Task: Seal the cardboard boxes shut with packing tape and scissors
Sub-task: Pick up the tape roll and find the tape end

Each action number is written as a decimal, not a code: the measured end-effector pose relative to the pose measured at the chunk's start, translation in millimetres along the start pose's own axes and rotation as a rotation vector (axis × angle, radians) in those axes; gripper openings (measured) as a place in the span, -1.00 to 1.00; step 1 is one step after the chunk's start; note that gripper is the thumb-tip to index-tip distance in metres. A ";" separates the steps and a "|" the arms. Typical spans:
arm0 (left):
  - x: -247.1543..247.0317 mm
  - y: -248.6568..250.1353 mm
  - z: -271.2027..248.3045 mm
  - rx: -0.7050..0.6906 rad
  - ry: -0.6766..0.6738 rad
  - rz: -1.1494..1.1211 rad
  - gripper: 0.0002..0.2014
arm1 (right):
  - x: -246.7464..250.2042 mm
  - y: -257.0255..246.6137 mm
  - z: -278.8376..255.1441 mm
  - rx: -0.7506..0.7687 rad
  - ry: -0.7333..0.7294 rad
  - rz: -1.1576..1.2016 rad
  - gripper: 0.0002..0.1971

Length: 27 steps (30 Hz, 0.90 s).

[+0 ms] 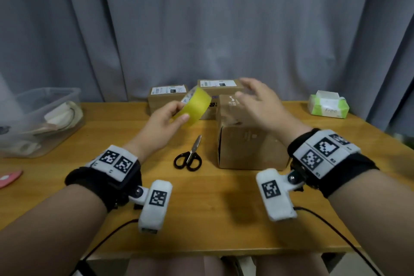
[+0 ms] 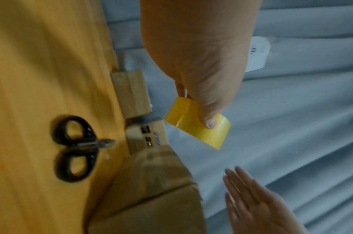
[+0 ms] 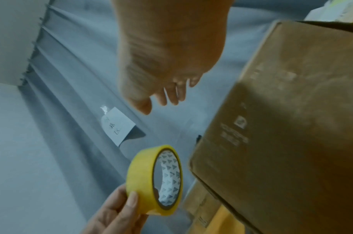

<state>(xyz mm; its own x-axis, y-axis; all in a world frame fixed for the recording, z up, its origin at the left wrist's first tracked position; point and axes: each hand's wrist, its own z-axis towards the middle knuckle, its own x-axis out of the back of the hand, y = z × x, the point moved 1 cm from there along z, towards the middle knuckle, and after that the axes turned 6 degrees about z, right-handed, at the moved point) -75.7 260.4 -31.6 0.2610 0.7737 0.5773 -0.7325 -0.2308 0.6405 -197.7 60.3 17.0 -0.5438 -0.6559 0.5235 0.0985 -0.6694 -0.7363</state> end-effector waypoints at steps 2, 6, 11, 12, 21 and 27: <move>3.3 18.5 1.5 -0.071 -0.023 -0.121 -0.87 | 0.8 -11.5 7.6 -0.029 -0.043 0.161 -0.46; 1.7 39.3 3.7 -0.139 -0.141 -0.161 -0.89 | -10.6 -17.8 23.2 -0.254 -0.153 0.488 -0.41; -1.5 48.7 8.8 -0.151 -0.150 -0.137 -0.88 | -7.3 -5.4 32.2 -0.222 -0.042 0.433 -0.44; -2.1 49.6 10.4 -0.146 -0.137 -0.119 -0.88 | -4.6 -7.8 29.8 -0.184 -0.034 0.420 -0.47; -10.5 65.8 21.6 -0.080 -0.023 -0.063 -0.86 | -2.3 -15.8 16.6 0.054 -0.013 0.307 -0.70; -10.8 74.3 26.8 0.016 0.119 -0.047 -0.87 | -10.7 -24.4 2.0 0.159 -0.087 0.199 -0.66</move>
<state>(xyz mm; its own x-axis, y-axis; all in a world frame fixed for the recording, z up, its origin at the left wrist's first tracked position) -116.1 219.1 23.2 0.2171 0.8484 0.4829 -0.7107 -0.2018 0.6740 -192.7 82.9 30.3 -0.4278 -0.8029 0.4151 0.3297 -0.5663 -0.7554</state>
